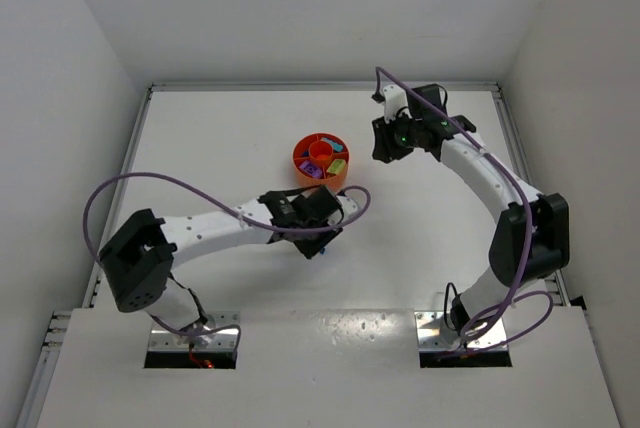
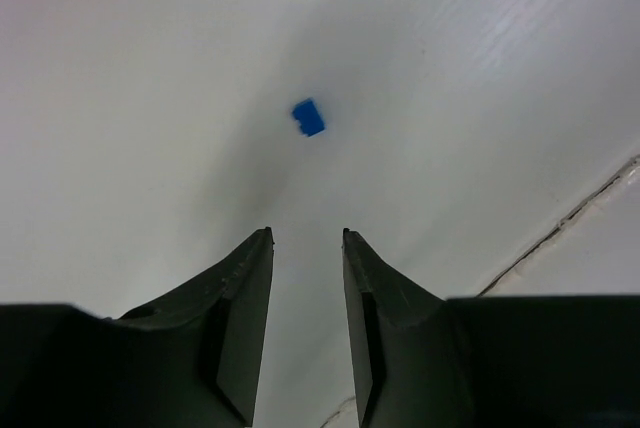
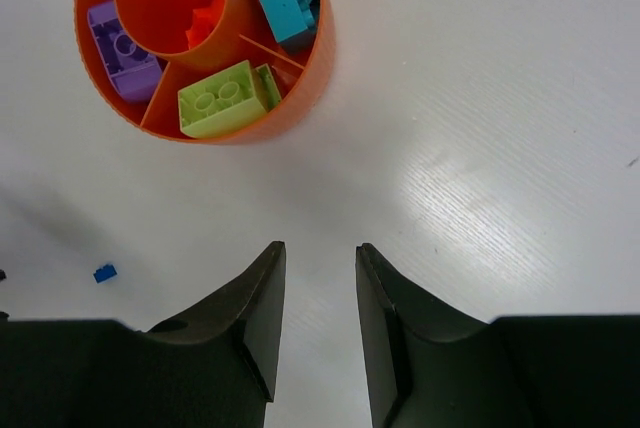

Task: Sort the legos into containers by color

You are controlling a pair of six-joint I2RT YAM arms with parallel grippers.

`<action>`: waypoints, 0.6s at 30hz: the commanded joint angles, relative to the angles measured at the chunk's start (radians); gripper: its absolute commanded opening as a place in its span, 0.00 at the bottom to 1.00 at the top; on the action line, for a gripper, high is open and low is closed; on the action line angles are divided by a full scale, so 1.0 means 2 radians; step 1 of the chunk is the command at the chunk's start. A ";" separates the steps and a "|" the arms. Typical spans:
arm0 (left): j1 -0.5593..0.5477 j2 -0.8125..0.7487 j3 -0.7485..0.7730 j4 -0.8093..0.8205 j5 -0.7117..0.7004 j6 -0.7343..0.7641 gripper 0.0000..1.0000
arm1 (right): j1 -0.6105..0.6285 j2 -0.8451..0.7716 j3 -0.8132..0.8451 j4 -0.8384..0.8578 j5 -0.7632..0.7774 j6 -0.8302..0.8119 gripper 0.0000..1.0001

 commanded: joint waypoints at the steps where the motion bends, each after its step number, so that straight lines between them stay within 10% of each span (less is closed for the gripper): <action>1: -0.034 0.036 0.012 0.016 -0.048 -0.053 0.40 | -0.002 -0.028 0.007 0.015 0.015 -0.007 0.35; 18: -0.056 0.179 0.092 0.000 -0.081 -0.081 0.42 | -0.006 -0.041 -0.003 0.015 0.020 -0.007 0.36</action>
